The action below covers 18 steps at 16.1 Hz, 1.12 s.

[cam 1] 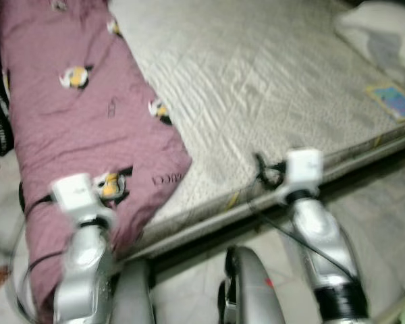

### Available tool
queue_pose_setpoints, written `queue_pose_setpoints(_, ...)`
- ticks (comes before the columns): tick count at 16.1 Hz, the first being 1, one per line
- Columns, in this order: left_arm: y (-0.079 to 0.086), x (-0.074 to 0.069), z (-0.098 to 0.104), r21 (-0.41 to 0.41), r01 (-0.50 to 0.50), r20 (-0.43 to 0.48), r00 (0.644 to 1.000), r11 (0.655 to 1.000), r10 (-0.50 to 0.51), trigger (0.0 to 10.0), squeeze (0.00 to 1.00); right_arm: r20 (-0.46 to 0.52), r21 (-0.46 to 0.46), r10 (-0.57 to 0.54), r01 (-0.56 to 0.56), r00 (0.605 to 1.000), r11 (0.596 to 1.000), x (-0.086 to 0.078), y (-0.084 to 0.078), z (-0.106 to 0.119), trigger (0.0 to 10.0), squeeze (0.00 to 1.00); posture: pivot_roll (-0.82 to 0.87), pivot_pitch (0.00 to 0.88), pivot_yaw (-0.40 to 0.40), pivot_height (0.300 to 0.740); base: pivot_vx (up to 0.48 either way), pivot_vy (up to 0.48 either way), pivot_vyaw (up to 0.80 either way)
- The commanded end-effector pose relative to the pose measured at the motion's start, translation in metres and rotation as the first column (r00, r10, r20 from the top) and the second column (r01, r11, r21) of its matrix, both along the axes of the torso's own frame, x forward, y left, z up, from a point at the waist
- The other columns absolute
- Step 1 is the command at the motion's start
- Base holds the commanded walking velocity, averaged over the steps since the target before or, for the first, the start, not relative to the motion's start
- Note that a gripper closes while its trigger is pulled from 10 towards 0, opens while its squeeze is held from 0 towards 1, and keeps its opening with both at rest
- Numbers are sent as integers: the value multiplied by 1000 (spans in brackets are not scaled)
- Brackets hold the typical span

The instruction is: Clean up the room

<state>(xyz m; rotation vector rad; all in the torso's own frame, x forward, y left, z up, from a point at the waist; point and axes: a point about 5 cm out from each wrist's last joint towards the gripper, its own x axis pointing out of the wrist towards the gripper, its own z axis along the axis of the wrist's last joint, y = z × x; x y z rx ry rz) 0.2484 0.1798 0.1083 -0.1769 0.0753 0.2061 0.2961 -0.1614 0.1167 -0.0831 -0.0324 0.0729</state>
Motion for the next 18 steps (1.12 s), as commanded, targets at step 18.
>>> queue_pose_setpoints(18,7,66,-35,-23,-28,-143,989,999,24,10000,0,-48,-88,-43,39,998,995,-38,-37,7,10000,0,-175,227,-73,522,0,0,0)
